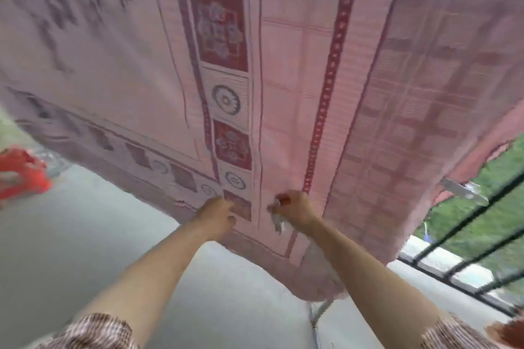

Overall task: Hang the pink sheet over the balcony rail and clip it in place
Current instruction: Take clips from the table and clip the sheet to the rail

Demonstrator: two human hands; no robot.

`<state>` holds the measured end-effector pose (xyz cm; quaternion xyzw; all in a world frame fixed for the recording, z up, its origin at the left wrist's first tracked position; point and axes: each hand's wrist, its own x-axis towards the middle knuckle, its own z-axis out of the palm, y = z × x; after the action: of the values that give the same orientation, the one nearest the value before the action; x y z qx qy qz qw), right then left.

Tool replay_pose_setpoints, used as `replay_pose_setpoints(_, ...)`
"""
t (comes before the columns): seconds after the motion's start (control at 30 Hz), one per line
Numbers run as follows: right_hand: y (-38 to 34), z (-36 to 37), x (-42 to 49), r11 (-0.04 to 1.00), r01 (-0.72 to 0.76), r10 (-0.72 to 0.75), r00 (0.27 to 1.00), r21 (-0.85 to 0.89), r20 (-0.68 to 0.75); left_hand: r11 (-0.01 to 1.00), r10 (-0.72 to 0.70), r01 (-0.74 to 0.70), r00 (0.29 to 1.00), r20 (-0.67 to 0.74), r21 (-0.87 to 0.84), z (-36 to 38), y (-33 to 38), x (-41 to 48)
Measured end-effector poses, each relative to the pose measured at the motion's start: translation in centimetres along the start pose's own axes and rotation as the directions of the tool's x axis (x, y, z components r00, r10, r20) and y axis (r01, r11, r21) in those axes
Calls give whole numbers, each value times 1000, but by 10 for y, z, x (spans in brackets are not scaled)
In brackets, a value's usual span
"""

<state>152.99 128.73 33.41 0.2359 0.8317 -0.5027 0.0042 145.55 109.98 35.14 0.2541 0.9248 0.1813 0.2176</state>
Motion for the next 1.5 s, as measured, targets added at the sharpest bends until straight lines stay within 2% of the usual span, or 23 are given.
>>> replay_pose_setpoints(0.13,-92,46,67,991,103,-111,989,88,96,987,-113,93,983,-146,-135,-70,-60,23)
replay_pose_setpoints(0.3,-204,111,139,961,176,-217,958,215,187,956,-209,135,935,-285,-259,-155,-137,61)
replay_pose_setpoints(0.47,-301,181,218,940,273,-316,921,203,227,888,-313,138,880,-358,-438,-244,-226,114)
replay_pose_setpoints(0.6,-371,232,267,938,338,-345,896,74,279,799,-388,94,835,-390,-593,-299,-287,137)
replay_pose_setpoints(0.97,-553,465,386,891,291,-403,861,347,311,610,-620,160,705,-343,-776,-442,-525,166)
replay_pose_setpoints(1.07,-602,536,407,841,180,-364,886,511,287,493,-653,94,697,-297,-865,-479,-603,172)
replay_pose_setpoints(1.17,-647,608,423,803,61,-301,900,593,315,353,-661,47,720,-214,-935,-514,-672,170)
replay_pose_setpoints(1.27,-689,672,436,774,-43,-252,894,631,370,248,-653,-98,718,-241,-964,-557,-726,172)
replay_pose_setpoints(1.37,-724,720,449,810,-43,-254,873,585,416,119,-660,-278,695,-286,-953,-595,-773,180)
replay_pose_setpoints(1.5,-756,775,483,909,60,-285,809,411,513,70,-684,-358,662,-306,-931,-634,-838,196)
